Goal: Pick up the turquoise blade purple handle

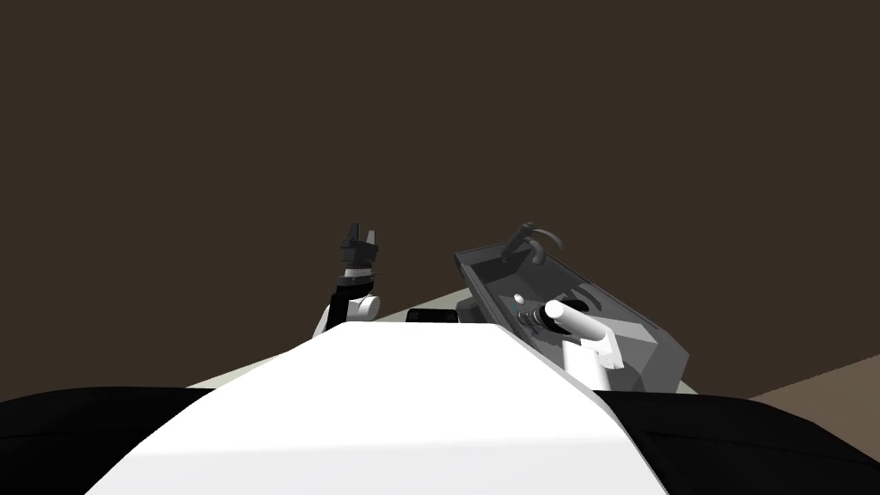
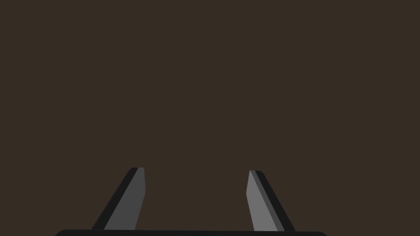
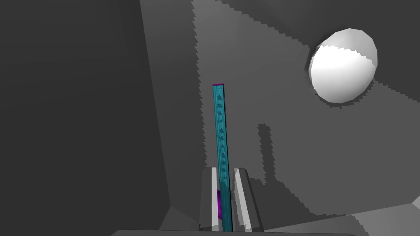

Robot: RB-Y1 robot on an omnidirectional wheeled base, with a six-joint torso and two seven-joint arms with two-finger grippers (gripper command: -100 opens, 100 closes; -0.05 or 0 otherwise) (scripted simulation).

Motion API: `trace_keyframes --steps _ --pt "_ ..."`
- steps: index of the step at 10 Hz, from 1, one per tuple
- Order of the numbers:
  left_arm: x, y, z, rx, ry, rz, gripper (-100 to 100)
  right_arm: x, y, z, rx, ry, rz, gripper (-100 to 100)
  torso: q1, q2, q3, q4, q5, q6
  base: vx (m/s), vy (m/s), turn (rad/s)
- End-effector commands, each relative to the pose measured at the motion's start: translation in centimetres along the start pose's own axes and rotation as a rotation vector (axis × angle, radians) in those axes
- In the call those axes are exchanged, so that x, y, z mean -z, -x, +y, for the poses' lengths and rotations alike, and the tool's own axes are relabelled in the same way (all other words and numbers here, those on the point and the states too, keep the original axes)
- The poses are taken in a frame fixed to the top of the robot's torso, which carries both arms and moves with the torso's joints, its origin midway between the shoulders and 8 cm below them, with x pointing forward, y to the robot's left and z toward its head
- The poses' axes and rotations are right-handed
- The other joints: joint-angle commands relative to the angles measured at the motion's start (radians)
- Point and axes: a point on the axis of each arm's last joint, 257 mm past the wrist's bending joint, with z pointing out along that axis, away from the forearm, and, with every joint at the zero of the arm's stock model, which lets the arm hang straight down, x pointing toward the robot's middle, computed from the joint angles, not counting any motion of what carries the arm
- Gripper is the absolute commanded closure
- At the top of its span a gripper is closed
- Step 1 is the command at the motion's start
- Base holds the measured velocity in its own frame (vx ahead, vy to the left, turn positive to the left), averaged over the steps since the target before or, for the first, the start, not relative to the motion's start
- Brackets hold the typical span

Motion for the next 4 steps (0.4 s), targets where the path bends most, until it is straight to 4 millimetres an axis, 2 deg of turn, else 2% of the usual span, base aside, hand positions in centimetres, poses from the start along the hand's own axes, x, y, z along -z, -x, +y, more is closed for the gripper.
trace_keyframes --steps 1,3,4 --pt "0.00 0.00 0.00 0.000 0.000 0.000 0 0.79 -0.03 -0.11 -0.006 -0.007 -0.001 100 0.000 0.000 0.000 0.000 0.000 0.000 -0.022 -0.005 0.012" --pt "0.00 0.00 0.00 0.000 0.000 0.000 0 0.97 -0.18 -0.05 -0.005 -0.006 0.001 100 0.000 0.001 0.001 0.000 0.000 0.001 -0.017 -0.003 0.001" --pt "0.00 0.00 0.00 0.000 0.000 0.000 0 1.04 -0.17 -0.07 -0.005 -0.008 0.000 0 0.000 0.000 0.000 0.000 0.000 0.001 0.000 0.000 0.000"
